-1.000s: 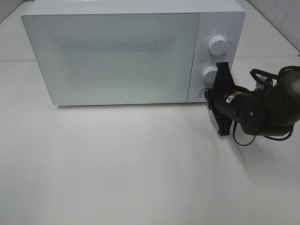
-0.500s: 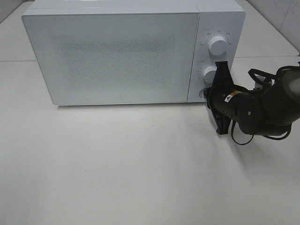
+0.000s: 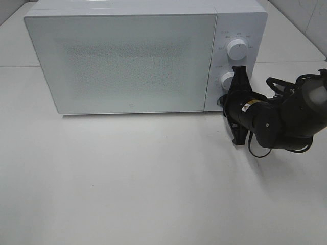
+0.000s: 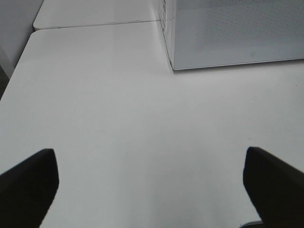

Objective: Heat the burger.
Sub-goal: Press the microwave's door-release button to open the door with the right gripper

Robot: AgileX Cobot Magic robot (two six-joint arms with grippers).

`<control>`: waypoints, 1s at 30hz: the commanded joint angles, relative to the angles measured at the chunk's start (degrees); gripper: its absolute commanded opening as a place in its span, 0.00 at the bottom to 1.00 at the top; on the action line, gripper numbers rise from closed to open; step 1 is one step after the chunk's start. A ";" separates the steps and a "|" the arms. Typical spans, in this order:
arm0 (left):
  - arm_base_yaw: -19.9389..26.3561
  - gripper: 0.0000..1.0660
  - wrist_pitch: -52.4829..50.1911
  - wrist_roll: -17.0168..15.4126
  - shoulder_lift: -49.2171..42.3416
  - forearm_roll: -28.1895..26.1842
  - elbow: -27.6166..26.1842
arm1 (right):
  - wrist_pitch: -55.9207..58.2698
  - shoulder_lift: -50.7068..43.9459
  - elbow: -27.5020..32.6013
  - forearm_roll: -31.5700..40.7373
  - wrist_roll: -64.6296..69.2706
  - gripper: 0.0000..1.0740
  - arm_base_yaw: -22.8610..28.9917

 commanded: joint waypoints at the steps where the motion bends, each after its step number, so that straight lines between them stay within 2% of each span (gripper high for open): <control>1: 0.11 0.92 -0.40 0.11 -0.11 -0.40 -0.06 | -17.65 -0.23 -6.76 1.32 -1.78 0.00 -1.09; 30: 0.11 0.92 -0.40 0.11 -0.11 -0.40 -0.06 | -23.49 1.72 -9.80 0.40 -4.35 0.00 -1.09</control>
